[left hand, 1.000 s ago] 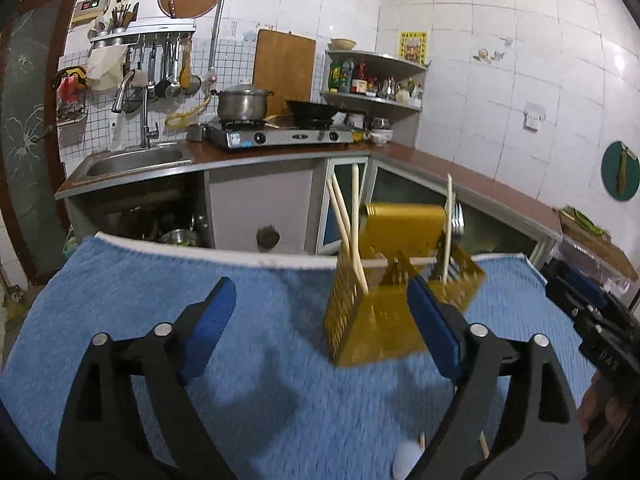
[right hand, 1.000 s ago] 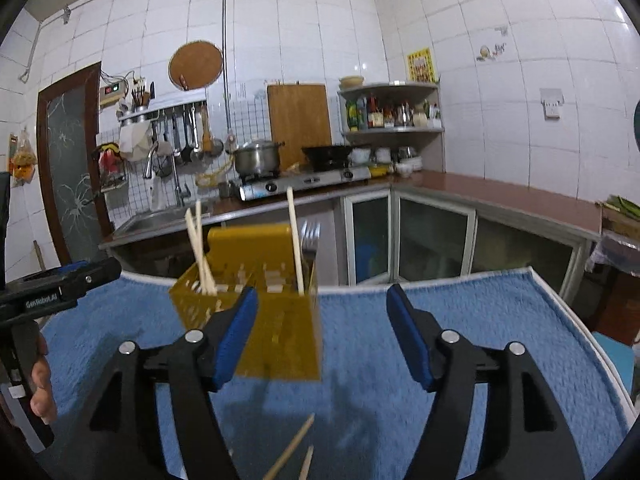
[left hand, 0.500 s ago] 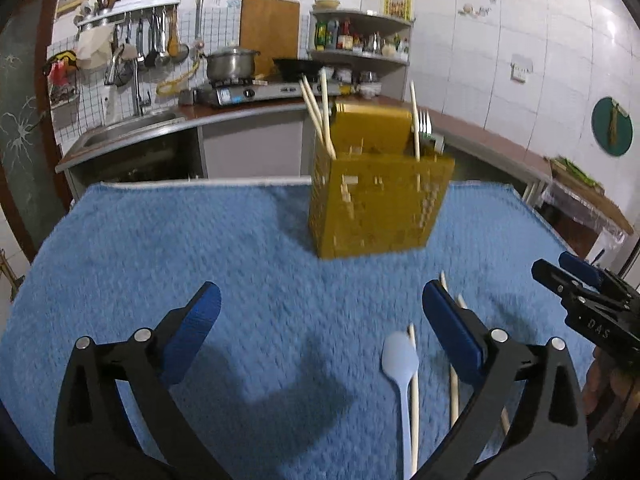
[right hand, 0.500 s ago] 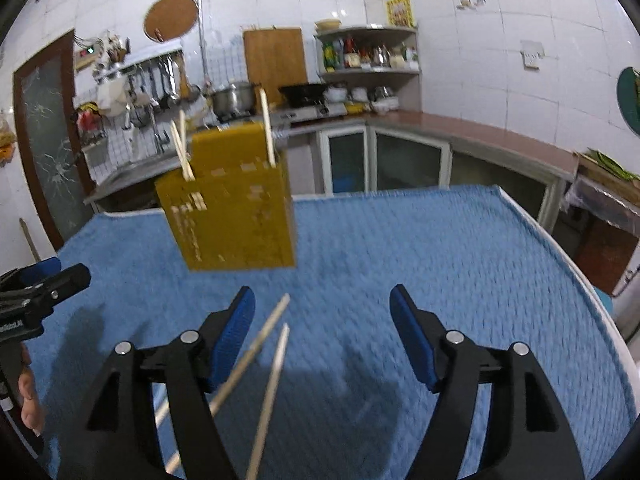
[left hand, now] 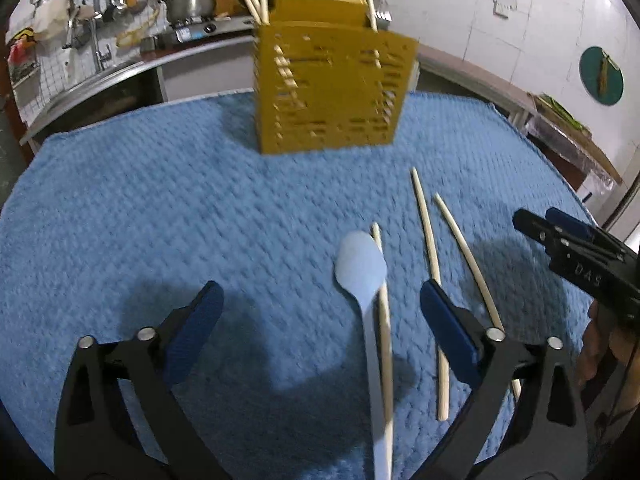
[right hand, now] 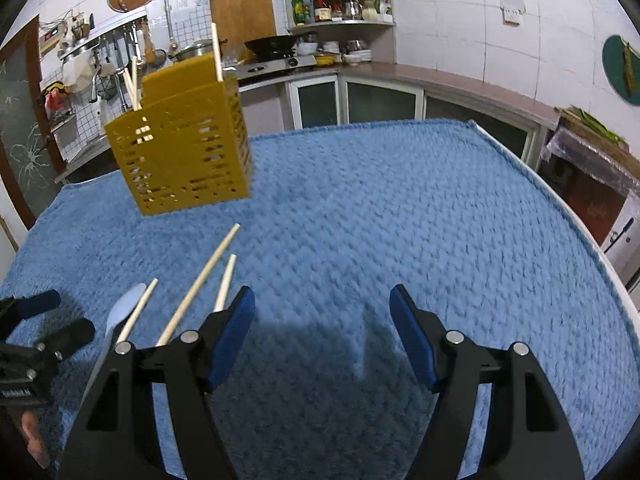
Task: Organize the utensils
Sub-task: 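Grasp the white plastic spoon with the left tool while the right tool grasps a wooden chopstick, then carry the spoon with the left tool while the right tool carries the chopstick to the holder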
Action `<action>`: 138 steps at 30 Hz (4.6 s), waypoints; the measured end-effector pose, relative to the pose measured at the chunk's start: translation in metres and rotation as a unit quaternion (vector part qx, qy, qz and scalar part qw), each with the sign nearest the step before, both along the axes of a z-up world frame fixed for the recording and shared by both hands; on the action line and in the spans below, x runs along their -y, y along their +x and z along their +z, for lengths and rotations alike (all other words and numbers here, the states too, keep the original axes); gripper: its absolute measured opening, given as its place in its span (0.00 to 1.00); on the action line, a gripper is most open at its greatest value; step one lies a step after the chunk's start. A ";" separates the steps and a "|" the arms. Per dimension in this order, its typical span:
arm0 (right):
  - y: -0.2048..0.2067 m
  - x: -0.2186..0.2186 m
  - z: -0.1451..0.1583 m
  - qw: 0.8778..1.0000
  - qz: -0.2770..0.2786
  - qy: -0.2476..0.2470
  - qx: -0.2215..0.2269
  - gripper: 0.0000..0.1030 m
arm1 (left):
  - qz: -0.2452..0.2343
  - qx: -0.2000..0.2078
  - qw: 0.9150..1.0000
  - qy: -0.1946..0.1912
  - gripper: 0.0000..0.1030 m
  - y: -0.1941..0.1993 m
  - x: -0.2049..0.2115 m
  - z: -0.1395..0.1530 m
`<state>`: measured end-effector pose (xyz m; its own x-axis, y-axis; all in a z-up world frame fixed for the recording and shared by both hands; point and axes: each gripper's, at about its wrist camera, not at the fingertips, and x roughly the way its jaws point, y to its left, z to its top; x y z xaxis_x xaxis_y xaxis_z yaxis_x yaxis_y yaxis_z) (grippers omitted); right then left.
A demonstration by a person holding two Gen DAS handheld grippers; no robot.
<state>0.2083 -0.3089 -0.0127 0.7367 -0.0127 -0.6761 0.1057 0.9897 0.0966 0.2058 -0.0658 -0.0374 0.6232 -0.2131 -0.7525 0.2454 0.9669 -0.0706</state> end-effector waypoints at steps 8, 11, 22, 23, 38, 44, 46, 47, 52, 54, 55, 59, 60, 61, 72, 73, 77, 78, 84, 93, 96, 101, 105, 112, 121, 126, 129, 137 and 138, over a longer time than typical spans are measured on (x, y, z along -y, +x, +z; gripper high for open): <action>0.004 0.000 -0.004 1.000 -0.004 -0.001 -0.008 0.67 | -0.019 -0.039 0.999 0.002 0.59 0.012 0.013 -0.017; 0.008 -0.007 -0.005 1.000 0.000 -0.004 -0.014 0.67 | -0.017 -0.044 0.999 -0.001 0.56 0.018 0.013 -0.018; 0.031 -0.041 -0.012 0.999 0.029 -0.016 -0.042 0.66 | -0.016 -0.050 0.998 -0.019 0.29 0.037 0.009 -0.015; 0.035 -0.046 -0.013 0.998 0.033 -0.018 -0.047 0.65 | -0.016 -0.051 0.998 -0.022 0.29 0.037 0.008 -0.014; 0.072 -0.059 -0.020 0.994 0.026 -0.002 -0.107 0.18 | 0.008 -0.065 0.997 -0.030 0.29 0.057 -0.004 -0.014; 0.074 -0.057 -0.016 0.992 0.025 0.002 -0.120 0.06 | 0.010 -0.068 0.998 -0.013 0.29 0.066 0.004 -0.014; 0.071 -0.053 -0.015 0.993 0.026 0.012 -0.116 0.06 | 0.010 -0.065 0.998 -0.009 0.29 0.067 0.005 -0.013; 0.071 -0.053 -0.014 0.993 0.027 0.016 -0.113 0.06 | 0.011 -0.063 0.998 -0.009 0.29 0.066 0.005 -0.013; 0.065 -0.042 -0.008 0.994 0.028 0.046 -0.094 0.06 | 0.018 -0.048 0.999 -0.018 0.29 0.065 0.001 -0.004; 0.062 -0.041 -0.001 0.995 0.033 0.049 -0.077 0.06 | 0.020 -0.032 0.999 -0.019 0.29 0.064 -0.001 0.005; 0.062 -0.041 0.001 0.996 0.034 0.050 -0.071 0.06 | 0.021 -0.024 0.999 -0.019 0.29 0.062 -0.002 0.009; 0.055 -0.036 0.015 0.997 0.041 0.056 -0.024 0.06 | 0.023 0.011 0.999 -0.024 0.29 0.055 -0.007 0.028; 0.052 -0.036 0.018 0.997 0.042 0.057 -0.017 0.06 | 0.023 0.020 0.999 -0.022 0.29 0.054 -0.008 0.033; 0.051 -0.034 0.022 0.997 0.042 0.059 -0.009 0.06 | 0.023 0.026 0.999 -0.020 0.29 0.052 -0.008 0.035; 0.039 -0.018 0.068 0.994 0.044 0.064 0.073 0.05 | 0.021 0.087 0.996 -0.022 0.23 0.045 -0.015 0.068; 0.037 -0.016 0.072 0.994 0.044 0.063 0.080 0.05 | 0.018 0.092 0.995 -0.022 0.00 0.044 -0.015 0.072; 0.033 -0.016 0.090 0.991 0.047 0.056 0.114 0.05 | 0.011 0.104 0.994 -0.023 0.00 0.045 -0.015 0.084; 0.033 -0.017 0.094 0.990 0.047 0.051 0.121 0.05 | 0.010 0.108 0.994 -0.023 0.00 0.045 -0.016 0.086; 0.041 -0.020 0.094 0.991 0.054 0.049 0.112 0.05 | 0.021 0.064 0.997 -0.033 0.00 0.063 -0.025 0.078; 0.066 -0.018 0.065 0.995 0.047 0.052 0.067 0.05 | 0.059 -0.013 0.997 -0.038 0.40 0.096 -0.032 0.027; 0.077 -0.014 0.056 0.997 0.043 0.051 0.049 0.05 | 0.065 -0.047 0.996 -0.047 0.40 0.110 -0.032 0.012; 0.088 -0.006 0.037 0.997 0.035 0.060 0.031 0.05 | 0.062 -0.070 0.995 -0.028 0.31 0.124 -0.022 -0.008; 0.094 -0.002 0.027 0.997 0.029 0.065 0.019 0.06 | 0.065 -0.086 0.994 -0.015 0.19 0.133 -0.018 -0.017; 0.098 0.001 0.025 0.997 0.031 0.073 0.016 0.06 | 0.065 -0.088 0.994 -0.009 0.10 0.142 -0.015 -0.017; 0.092 -0.004 0.041 0.996 0.038 0.073 0.039 0.05 | 0.060 -0.036 0.998 -0.004 0.03 0.125 -0.017 0.004; 0.082 -0.006 0.058 0.994 0.042 0.073 0.064 0.05 | 0.054 0.018 0.998 -0.004 0.03 0.107 -0.017 0.028; 0.074 -0.006 0.070 0.993 0.045 0.072 0.083 0.05 | 0.052 0.065 0.997 -0.005 0.03 0.094 -0.017 0.050; 0.060 -0.011 0.105 0.986 0.050 0.057 0.150 0.05 | 0.043 0.155 0.987 -0.030 0.03 0.075 -0.020 0.096; 0.060 -0.013 0.110 0.985 0.050 0.055 0.158 0.05 | 0.041 0.165 0.985 -0.031 0.03 0.075 -0.019 0.103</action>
<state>0.2680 -0.2964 0.0969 0.9047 0.1313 -0.4053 -0.0449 0.9754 0.2157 0.2807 -0.0467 0.0652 0.8486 -0.1908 -0.4934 0.1861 0.9807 -0.0591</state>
